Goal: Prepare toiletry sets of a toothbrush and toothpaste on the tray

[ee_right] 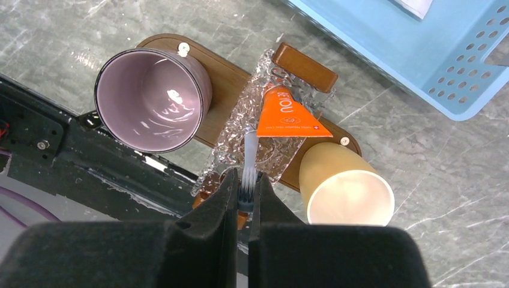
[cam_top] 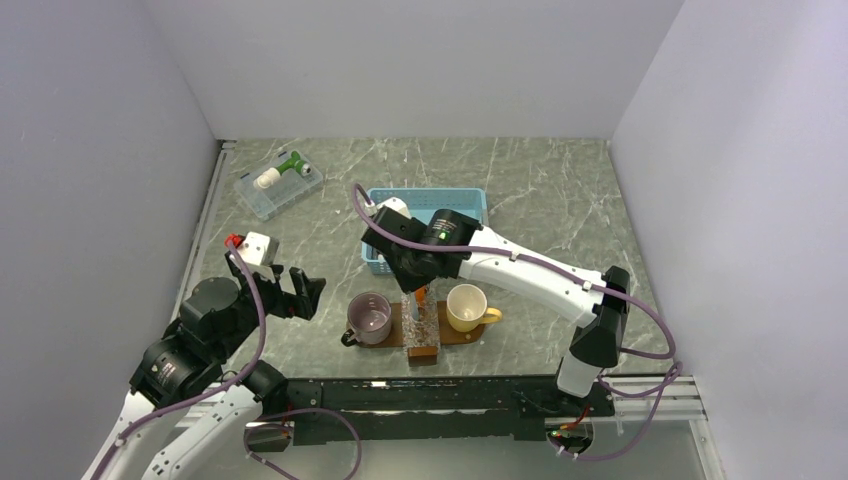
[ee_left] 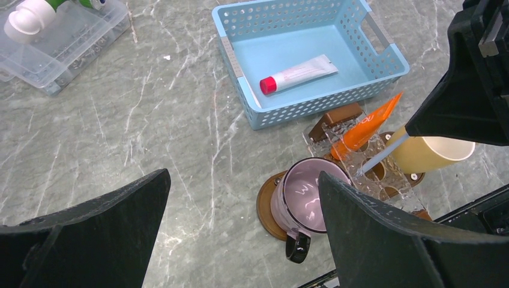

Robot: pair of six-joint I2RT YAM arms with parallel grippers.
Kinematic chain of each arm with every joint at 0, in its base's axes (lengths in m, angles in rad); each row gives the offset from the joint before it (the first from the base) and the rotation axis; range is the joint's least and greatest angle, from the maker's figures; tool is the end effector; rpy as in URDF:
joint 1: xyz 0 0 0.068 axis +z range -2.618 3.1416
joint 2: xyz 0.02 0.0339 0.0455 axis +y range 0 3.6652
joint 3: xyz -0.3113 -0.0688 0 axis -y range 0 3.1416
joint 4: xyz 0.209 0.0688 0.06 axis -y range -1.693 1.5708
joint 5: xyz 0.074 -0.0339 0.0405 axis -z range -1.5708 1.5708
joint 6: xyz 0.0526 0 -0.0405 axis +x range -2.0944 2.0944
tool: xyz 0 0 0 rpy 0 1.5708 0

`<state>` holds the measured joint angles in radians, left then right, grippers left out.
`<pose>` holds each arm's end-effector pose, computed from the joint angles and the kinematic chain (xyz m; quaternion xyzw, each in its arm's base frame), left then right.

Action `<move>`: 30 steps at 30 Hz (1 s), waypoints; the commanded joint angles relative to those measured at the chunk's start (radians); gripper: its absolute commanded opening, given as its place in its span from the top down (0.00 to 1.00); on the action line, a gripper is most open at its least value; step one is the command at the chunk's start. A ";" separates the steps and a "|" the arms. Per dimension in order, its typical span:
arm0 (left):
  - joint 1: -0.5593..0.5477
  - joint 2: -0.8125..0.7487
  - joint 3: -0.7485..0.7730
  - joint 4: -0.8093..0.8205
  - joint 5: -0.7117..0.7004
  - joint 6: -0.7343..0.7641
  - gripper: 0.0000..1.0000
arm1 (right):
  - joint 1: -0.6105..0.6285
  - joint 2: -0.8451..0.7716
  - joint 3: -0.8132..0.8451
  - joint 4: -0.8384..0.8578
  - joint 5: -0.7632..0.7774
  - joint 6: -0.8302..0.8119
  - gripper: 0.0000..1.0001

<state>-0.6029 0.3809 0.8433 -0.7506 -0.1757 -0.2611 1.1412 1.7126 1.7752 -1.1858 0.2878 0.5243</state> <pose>0.0150 0.0008 0.3404 0.0840 0.7955 -0.1857 0.5706 0.1480 0.2871 0.3825 -0.2626 0.9291 0.0684 0.2512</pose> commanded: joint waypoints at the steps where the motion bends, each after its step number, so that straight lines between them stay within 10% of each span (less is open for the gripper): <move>1: -0.012 -0.013 0.008 0.002 -0.035 -0.020 0.01 | 0.009 -0.016 0.010 0.011 0.038 0.039 1.00; 30: -0.079 -0.033 0.007 -0.013 -0.096 -0.029 0.01 | 0.056 0.035 0.091 -0.110 0.172 0.182 1.00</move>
<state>-0.6758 0.3645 0.8436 -0.7765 -0.2432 -0.2768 1.1793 1.7370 1.7931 -1.2442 0.3969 0.6754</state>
